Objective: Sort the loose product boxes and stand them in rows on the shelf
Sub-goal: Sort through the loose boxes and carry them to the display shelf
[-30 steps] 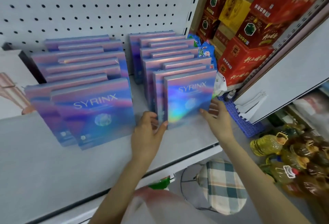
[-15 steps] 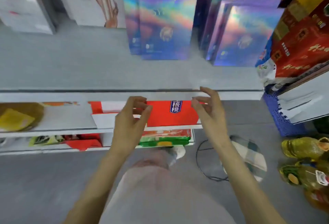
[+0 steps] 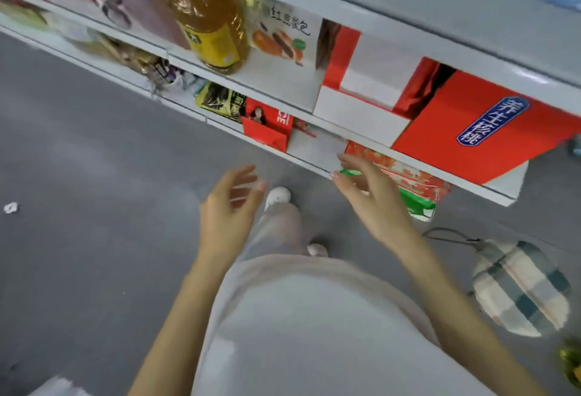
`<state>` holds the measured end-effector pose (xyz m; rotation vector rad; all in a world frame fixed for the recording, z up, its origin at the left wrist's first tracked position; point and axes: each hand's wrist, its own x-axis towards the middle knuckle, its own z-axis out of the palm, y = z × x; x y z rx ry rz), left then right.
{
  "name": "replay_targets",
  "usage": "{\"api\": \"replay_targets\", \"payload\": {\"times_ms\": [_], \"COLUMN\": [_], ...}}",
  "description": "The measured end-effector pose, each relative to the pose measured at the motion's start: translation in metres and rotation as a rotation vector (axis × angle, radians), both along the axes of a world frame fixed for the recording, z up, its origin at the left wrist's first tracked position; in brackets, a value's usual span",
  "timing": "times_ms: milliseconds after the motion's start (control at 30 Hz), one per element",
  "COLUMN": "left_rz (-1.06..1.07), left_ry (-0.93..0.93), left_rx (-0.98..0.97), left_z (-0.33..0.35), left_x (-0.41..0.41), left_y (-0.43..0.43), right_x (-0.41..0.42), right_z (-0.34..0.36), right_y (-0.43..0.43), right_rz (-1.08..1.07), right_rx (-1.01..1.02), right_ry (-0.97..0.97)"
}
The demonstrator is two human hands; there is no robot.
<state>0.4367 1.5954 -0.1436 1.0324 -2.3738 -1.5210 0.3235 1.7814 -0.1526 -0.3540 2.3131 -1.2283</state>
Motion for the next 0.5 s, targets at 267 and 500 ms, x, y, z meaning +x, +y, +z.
{"api": "replay_targets", "payload": {"times_ms": [267, 500], "left_rz": [0.164, 0.104], "left_ry": [0.012, -0.015], "left_rx": [0.006, -0.195], "left_z": [0.000, 0.032], "left_x": [0.021, 0.029], "left_y": [-0.137, -0.350], "right_x": [-0.017, -0.032], "right_z": [0.003, 0.019], "right_y": [-0.186, -0.391], "right_rz": [0.171, 0.250], "right_rx": [-0.106, -0.125], "right_ry": [-0.041, 0.057]}}
